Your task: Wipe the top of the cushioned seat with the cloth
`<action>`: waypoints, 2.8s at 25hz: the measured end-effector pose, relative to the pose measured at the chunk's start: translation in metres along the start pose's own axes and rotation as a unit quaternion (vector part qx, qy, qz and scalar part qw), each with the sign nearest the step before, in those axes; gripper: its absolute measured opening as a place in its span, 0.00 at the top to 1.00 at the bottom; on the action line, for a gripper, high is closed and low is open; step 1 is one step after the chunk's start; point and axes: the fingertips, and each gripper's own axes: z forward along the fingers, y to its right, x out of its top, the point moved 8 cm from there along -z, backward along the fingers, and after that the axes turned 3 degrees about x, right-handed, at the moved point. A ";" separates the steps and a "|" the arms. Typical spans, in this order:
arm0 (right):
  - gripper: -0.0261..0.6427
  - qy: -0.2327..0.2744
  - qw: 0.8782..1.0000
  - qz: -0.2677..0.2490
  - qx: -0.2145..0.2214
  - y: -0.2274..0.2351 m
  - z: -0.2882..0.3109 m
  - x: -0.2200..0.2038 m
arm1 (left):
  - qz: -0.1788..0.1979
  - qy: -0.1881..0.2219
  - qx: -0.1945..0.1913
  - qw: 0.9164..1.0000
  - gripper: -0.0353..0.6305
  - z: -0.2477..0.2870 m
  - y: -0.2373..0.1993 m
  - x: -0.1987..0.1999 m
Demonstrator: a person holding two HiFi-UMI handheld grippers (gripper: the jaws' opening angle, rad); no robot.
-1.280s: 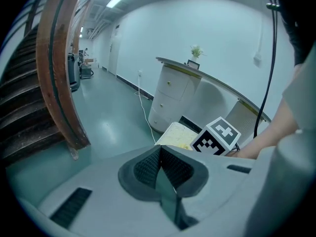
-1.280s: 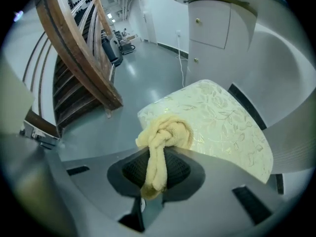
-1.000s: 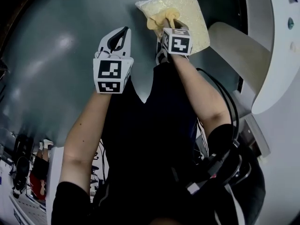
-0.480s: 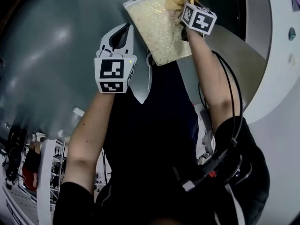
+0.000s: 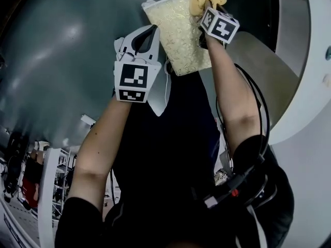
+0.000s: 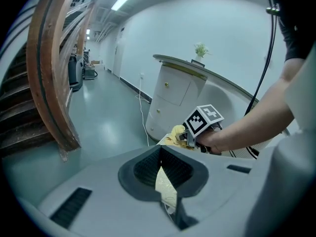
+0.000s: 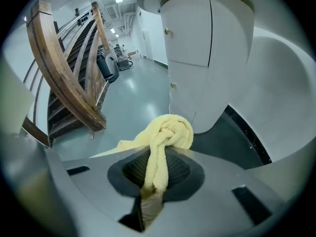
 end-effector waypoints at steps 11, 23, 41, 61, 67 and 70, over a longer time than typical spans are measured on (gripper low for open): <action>0.88 0.010 0.999 0.012 -0.051 -0.010 -0.003 -0.003 | 0.009 -0.002 -0.012 1.000 0.94 -0.008 -0.022 -0.002; 0.88 0.020 0.998 0.015 -0.060 -0.051 -0.008 -0.040 | 0.005 -0.001 -0.008 1.000 0.94 -0.026 -0.040 -0.027; 0.88 0.020 0.999 0.011 -0.035 -0.138 -0.009 -0.072 | -0.036 0.000 0.021 0.999 0.94 -0.062 -0.082 -0.052; 0.87 -0.035 0.986 -0.072 0.148 -0.174 -0.158 -0.012 | 0.037 0.025 -0.005 0.999 0.94 -0.141 -0.034 0.035; 0.87 -0.008 0.982 -0.065 0.176 -0.174 -0.228 0.023 | 0.038 0.043 -0.022 0.998 0.94 -0.169 -0.014 0.072; 0.87 -0.001 0.980 -0.044 0.193 -0.168 -0.263 0.042 | 0.052 0.052 -0.049 0.996 0.94 -0.182 0.000 0.091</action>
